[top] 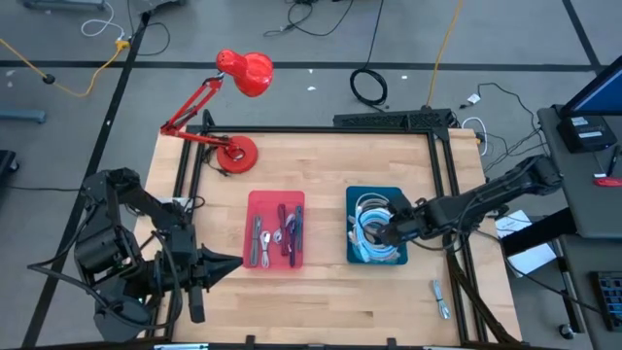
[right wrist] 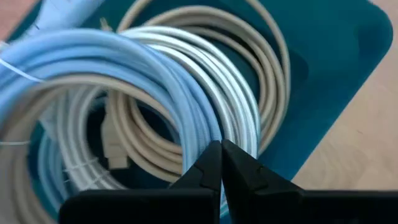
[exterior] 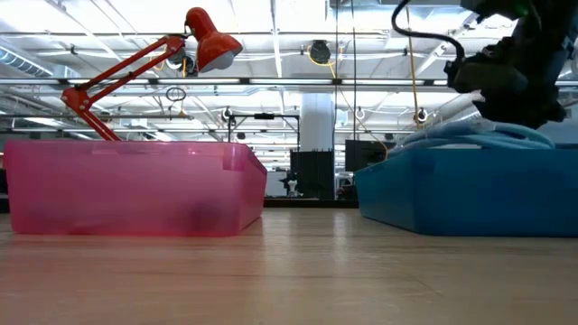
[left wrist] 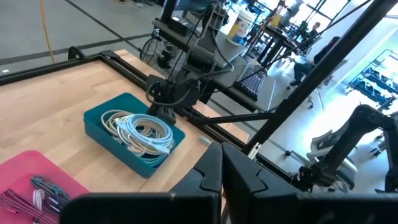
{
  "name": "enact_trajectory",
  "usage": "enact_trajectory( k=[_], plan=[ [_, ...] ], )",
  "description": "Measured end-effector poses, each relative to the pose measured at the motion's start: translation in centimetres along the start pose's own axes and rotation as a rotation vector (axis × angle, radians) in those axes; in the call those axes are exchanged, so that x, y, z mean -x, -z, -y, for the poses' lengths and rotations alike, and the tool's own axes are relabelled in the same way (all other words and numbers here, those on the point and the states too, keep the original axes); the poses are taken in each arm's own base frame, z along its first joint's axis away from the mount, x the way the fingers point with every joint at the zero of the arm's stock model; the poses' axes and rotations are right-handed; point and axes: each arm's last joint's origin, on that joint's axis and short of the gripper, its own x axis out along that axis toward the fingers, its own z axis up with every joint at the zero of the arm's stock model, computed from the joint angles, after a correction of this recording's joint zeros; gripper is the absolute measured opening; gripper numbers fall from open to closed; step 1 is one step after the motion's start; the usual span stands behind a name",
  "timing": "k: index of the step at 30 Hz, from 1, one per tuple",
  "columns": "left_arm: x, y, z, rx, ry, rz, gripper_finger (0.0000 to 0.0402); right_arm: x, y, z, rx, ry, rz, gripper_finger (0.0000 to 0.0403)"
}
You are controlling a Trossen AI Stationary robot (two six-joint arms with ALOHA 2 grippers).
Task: Pick & Place USB Port
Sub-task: Put the blue HDMI cable into the blue bin, then put the white charger cable into the red bin
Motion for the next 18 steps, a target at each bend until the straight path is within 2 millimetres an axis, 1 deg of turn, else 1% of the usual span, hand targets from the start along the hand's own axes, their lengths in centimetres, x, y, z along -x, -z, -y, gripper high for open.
enact_trajectory(
  k=[3, 5, 9, 13, 15, 18],
  plan=[
    [0.0, 0.0, 0.0, 0.0, 0.0, 0.0, 0.0003, -0.1, 0.1, 0.0, 0.006, 0.012, -0.004, 0.0],
    [0.0, 0.0, 0.0, 0.001, 0.0, 0.0, 0.0008, 0.0, 0.0, 0.1, 0.009, 0.023, 0.01, 0.0],
    [0.0, 0.0, 0.0, 0.003, 0.0, 0.0, 0.0013, 1.3, -0.8, -0.1, 0.01, 0.053, 0.082, 0.0],
    [0.0, 0.0, 0.0, -0.001, 0.0, 0.0, 0.0005, 3.7, -2.4, -1.0, 0.041, 0.058, 0.205, 0.0],
    [0.0, 0.0, 0.0, -0.006, 0.0, -0.001, 0.0003, 5.4, -3.3, -1.6, 0.061, 0.037, 0.262, 0.0],
    [0.0, 0.0, 0.0, -0.012, 0.0, -0.001, 0.0009, 8.1, -4.8, -2.7, 0.059, -0.042, 0.324, 0.0]
  ],
)
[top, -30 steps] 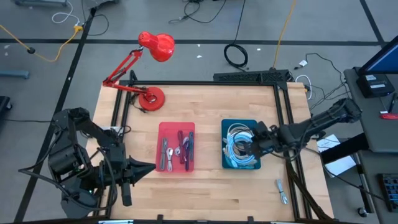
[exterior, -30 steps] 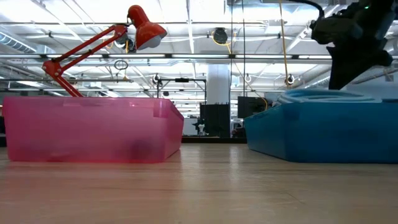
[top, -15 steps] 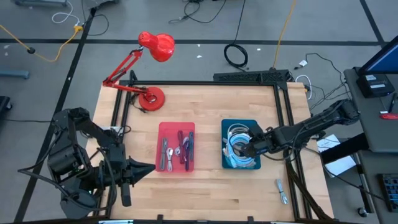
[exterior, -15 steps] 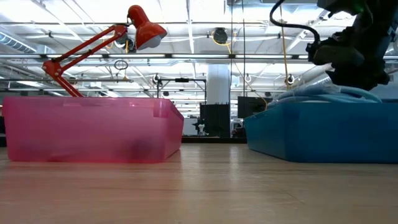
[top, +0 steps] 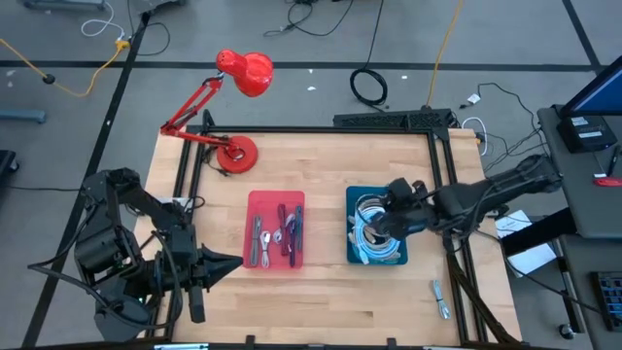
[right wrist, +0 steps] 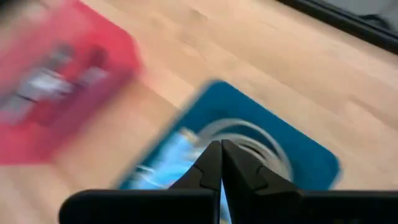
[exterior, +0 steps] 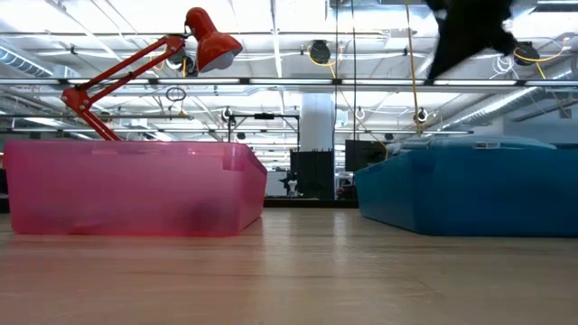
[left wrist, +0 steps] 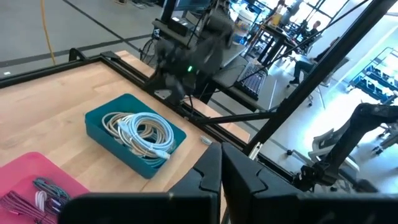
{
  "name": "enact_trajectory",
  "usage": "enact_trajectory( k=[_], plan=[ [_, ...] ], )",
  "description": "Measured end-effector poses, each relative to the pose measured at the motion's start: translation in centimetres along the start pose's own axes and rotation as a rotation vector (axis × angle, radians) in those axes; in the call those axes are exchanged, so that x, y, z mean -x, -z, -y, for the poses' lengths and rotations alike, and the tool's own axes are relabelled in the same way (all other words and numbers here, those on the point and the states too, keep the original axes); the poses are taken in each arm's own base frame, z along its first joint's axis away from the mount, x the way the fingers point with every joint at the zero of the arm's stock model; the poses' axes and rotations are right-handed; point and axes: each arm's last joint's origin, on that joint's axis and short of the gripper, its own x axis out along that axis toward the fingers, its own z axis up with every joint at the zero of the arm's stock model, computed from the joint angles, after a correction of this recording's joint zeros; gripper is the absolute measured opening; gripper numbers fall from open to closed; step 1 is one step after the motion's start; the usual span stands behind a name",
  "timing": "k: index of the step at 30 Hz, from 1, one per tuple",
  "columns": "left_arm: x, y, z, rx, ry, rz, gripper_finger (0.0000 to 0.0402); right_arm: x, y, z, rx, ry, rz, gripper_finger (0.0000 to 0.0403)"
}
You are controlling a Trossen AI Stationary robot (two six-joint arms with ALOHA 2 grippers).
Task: Pick & Place USB Port
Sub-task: Put the white charger cable into the red bin
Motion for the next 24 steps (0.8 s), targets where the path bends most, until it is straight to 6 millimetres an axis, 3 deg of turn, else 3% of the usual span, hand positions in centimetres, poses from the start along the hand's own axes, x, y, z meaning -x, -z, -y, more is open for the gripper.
enact_trajectory(
  k=[4, 7, 10, 13, 16, 20, 24],
  plan=[
    [0.0, 0.0, 0.0, -0.008, 0.0, 0.0, 0.0013, 3.8, -1.9, -2.1, -0.058, -0.225, 0.001, 0.0],
    [0.0, 0.0, 0.0, -0.014, -0.001, 0.0, 0.0005, 6.9, -1.3, -3.7, -0.093, -0.446, -0.095, 0.0],
    [0.1, 0.1, -0.1, -0.03, -0.004, -0.005, 0.0004, 9.6, 1.0, -5.1, -0.126, -0.634, -0.252, 0.0],
    [0.1, 0.1, -0.2, -0.043, -0.009, -0.007, 0.0012, 11.8, 5.0, -6.3, -0.106, -0.701, -0.43, 0.0],
    [0.1, 0.2, -0.4, -0.061, -0.017, -0.011, 0.0015, 13.3, 9.6, -6.9, -0.073, -0.646, -0.619, 0.0],
    [0.0, 0.2, -0.6, -0.085, -0.031, -0.015, 0.0008, 13.5, 15.1, -6.7, -0.082, -0.4, -0.786, 0.0],
    [-0.2, 0.2, -0.8, -0.093, -0.041, -0.023, 0.0004, 12.8, 17.9, -6.3, -0.146, -0.166, -0.798, 0.0]
  ],
)
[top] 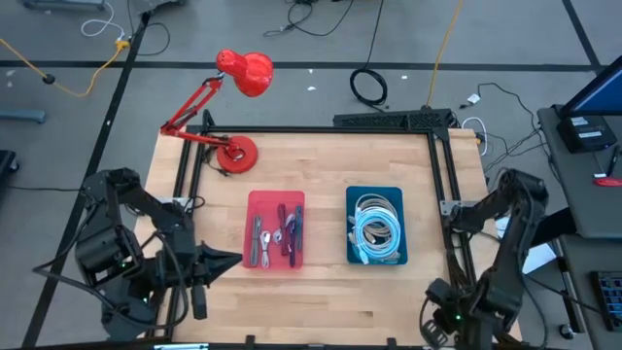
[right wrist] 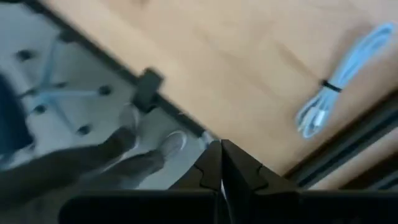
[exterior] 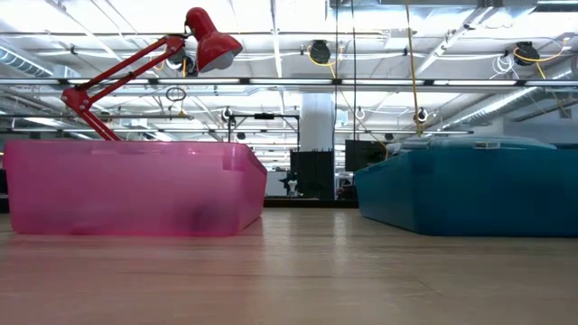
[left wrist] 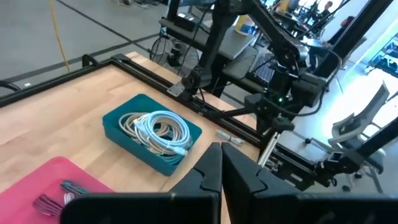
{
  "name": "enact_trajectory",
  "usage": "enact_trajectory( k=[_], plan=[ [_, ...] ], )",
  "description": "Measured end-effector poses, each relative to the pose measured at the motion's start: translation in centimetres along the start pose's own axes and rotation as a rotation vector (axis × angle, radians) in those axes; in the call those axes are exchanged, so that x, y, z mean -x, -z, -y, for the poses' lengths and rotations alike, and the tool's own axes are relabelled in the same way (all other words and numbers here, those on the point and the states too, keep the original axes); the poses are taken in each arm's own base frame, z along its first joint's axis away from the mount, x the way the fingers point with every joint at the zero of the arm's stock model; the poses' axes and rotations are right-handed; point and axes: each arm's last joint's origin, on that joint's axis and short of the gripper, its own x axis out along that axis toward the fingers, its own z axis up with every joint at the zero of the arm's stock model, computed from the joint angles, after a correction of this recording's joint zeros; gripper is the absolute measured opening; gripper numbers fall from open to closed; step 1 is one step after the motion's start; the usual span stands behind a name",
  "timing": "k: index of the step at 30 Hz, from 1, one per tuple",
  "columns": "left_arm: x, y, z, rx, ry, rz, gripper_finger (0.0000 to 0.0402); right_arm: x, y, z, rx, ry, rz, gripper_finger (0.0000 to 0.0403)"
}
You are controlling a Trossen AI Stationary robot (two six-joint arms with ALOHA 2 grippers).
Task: Pick & Place USB Port
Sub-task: Put the white charger cable into the red bin
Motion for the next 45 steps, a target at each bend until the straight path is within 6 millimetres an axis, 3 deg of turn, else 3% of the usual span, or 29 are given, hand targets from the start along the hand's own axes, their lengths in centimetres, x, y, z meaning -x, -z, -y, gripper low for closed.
enact_trajectory(
  k=[7, 13, 20, 31, 39, 45],
  plan=[
    [-0.5, -0.1, -0.1, 0.011, 0.012, -0.056, 0.0012, -2.2, -0.1, 1.2, -0.093, 0.322, -0.014, 0.0009],
    [-0.6, 0.1, 0.0, 0.008, 0.01, -0.059, 0.0007, -3.1, -1.5, 1.9, -0.071, 0.565, 0.0, 0.0069],
    [-0.6, 0.1, 0.1, 0.032, 0.011, -0.063, 0.001, -4.8, -2.8, 1.7, 0.094, 0.501, -0.003, 0.0153],
    [-0.5, 0.2, 0.1, 0.062, 0.02, -0.078, 0.0014, -7.8, -3.2, 4.8, 0.144, 0.596, -0.063, 0.0254],
    [-0.5, 0.2, 0.1, 0.077, 0.021, -0.081, 0.001, -11.1, -3.3, 6.5, 0.131, 0.472, -0.061, 0.0283],
    [-0.5, 0.3, 0.2, 0.08, 0.023, -0.09, 0.0005, -11.4, -3.6, 7.0, 0.124, 0.487, -0.059, 0.0273]
  ],
)
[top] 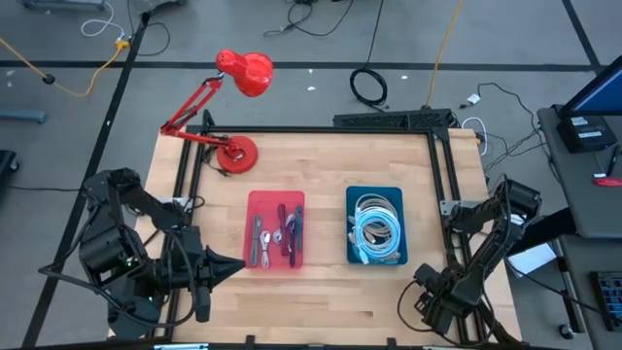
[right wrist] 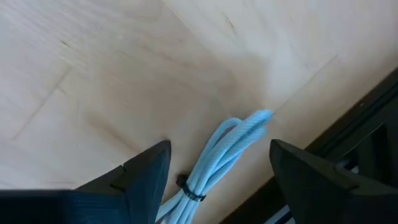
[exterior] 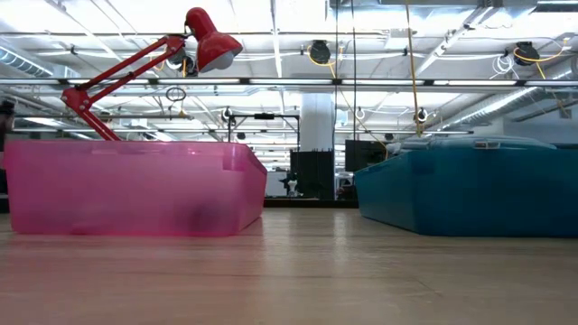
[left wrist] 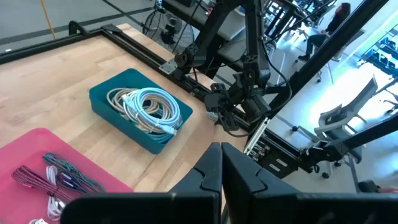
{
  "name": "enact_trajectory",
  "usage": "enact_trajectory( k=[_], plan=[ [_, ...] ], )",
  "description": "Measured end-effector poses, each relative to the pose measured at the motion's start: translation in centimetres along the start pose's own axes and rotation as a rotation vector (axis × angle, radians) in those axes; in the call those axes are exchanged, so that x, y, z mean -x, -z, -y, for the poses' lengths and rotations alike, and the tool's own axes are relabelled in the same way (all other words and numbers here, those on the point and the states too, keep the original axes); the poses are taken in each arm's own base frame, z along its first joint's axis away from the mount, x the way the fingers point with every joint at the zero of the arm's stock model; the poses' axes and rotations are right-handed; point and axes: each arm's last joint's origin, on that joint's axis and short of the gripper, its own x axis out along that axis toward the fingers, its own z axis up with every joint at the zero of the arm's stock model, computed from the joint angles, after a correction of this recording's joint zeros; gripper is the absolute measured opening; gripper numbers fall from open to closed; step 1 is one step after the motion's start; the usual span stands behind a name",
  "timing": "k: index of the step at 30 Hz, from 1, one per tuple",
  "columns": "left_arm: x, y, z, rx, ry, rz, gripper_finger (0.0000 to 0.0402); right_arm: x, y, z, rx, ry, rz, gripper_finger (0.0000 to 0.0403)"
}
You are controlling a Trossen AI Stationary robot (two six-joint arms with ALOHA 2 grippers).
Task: Pick & Place USB Port
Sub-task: Put the white charger cable into the red bin
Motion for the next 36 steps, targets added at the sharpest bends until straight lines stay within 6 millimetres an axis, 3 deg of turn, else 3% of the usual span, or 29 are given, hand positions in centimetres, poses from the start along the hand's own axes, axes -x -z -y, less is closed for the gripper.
enact_trajectory(
  k=[5, 13, 19, 24, 30, 33, 36],
  plan=[
    [0.0, 0.0, 0.0, -0.001, 0.0, 0.0, 0.0009, -0.6, -0.4, -0.1, -0.015, -0.031, -0.017, 0.022],
    [0.0, -0.1, 0.0, -0.015, -0.007, 0.019, 0.0003, -0.8, -1.1, -0.8, 0.022, -0.106, -0.039, 0.0026],
    [0.0, -0.1, 0.0, -0.01, -0.008, 0.019, 0.0013, 1.4, -3.0, -1.1, -0.018, -0.199, 0.039, 0.0034],
    [-0.2, 0.0, -0.6, 0.04, -0.048, 0.012, 0.0003, 7.1, -4.7, -1.7, -0.053, -0.46, 0.202, 0.0023],
    [-1.0, 1.5, -2.9, 0.044, -0.217, -0.006, 0.001, 16.4, -6.3, -1.7, -0.066, -0.802, 0.521, 0.0023],
    [-3.2, 3.8, -4.0, -0.005, -0.309, 0.01, 0.0005, 20.5, -7.3, -1.6, -0.065, -0.957, 0.684, 0.0023],
    [-6.9, 5.9, -5.2, 0.038, -0.37, 0.016, 0.0003, 23.9, -8.7, -1.6, -0.04, -1.105, 0.832, 0.0023]
  ],
)
